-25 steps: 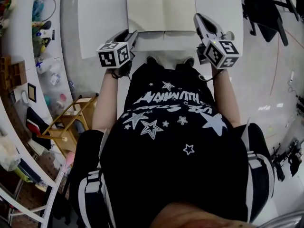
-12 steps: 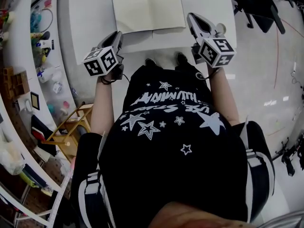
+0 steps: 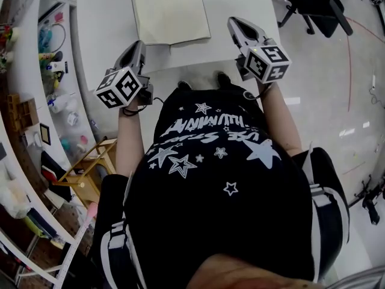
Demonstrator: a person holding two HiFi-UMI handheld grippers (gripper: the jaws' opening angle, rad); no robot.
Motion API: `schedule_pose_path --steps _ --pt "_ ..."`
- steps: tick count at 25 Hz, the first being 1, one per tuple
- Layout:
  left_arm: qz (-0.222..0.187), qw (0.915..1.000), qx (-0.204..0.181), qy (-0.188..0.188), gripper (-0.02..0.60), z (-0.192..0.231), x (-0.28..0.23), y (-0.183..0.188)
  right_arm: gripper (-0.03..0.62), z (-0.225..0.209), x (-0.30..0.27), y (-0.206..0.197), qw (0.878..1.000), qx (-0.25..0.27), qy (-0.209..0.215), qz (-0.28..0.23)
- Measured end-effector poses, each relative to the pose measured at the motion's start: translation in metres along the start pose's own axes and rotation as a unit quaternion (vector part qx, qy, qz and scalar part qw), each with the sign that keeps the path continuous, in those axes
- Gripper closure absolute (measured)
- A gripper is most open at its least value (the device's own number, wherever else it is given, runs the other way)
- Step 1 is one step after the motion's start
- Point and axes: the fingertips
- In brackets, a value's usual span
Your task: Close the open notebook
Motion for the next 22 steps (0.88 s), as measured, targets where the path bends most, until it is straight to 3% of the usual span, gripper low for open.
schedule_pose_path --steps 9,14,22 --pt "-0.008 0.999 -0.042 -0.014 0.557 -0.066 -0.026 -0.006 0.583 -0.03 0.016 0.006 1.0 -0.009 0.007 -0.007" --pt "0.024 0.9942 -0.104 -0.013 0.557 -0.101 -0.053 -0.028 0.583 -0.049 0.027 0.009 1.0 -0.011 0.006 -0.012" --pt "0.084 0.9871 -0.136 -0.014 0.557 -0.131 -0.1 -0.085 0.583 -0.09 0.051 0.014 1.0 -0.002 -0.004 -0.011"
Point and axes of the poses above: the fingertips, and each gripper's own axes: x backward along the fingers, z to its left, y out of its top, and after that the axes turned 3 degrees about -z, right-handed
